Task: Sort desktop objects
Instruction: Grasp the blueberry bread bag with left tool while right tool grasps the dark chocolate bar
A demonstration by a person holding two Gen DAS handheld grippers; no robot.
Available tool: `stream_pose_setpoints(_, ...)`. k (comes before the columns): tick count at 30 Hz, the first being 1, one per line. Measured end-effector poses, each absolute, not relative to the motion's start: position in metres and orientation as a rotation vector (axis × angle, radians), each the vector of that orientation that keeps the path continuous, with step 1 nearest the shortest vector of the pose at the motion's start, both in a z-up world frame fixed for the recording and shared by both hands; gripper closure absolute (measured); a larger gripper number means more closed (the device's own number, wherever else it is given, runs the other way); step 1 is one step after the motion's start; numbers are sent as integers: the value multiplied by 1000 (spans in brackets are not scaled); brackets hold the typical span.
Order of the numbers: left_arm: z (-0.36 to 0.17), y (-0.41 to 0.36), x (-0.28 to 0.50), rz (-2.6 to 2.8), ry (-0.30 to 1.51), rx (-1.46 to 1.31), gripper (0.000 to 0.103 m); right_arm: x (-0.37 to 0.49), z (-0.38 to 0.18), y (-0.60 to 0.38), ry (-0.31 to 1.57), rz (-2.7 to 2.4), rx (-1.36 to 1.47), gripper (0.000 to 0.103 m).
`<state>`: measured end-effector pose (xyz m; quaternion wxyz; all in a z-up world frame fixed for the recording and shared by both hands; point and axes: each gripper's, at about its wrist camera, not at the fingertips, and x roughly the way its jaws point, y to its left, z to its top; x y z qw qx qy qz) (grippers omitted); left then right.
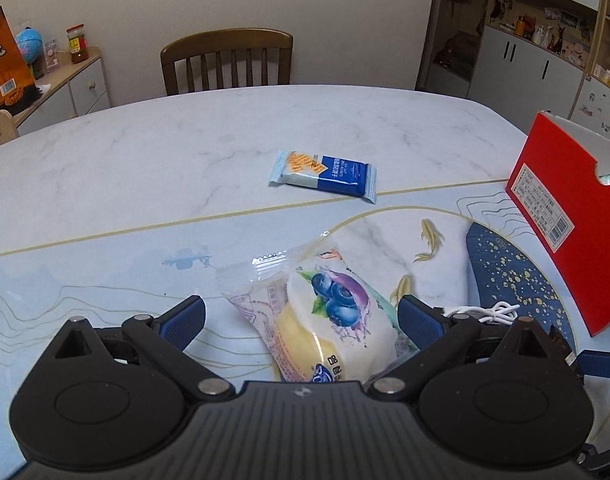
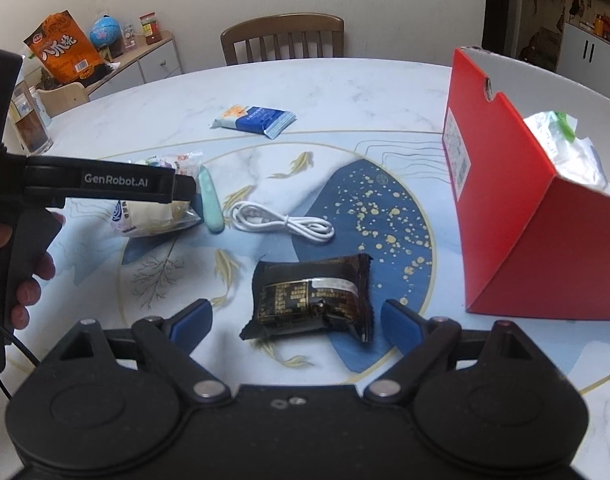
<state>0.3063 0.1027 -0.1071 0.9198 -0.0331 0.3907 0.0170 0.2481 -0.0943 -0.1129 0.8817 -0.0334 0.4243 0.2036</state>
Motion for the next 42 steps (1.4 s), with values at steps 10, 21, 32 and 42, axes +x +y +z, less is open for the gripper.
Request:
stream_pose_setpoints(10, -113, 113, 304, 71, 778, -92, 0, 252, -121, -92, 890, 415, -87, 14)
stream_pose_setpoints(21, -124, 126, 302, 103, 789, -99, 4, 253, -122, -90, 867, 394, -120, 18)
stream_pose_setpoints(32, -124, 118, 301, 81, 755, -13, 39, 250, -123, -90, 843, 376, -147, 26)
stream_pose_setpoints(42, -120, 117, 301, 66, 784, -24, 45, 253, -119, -93, 862, 373, -153, 44)
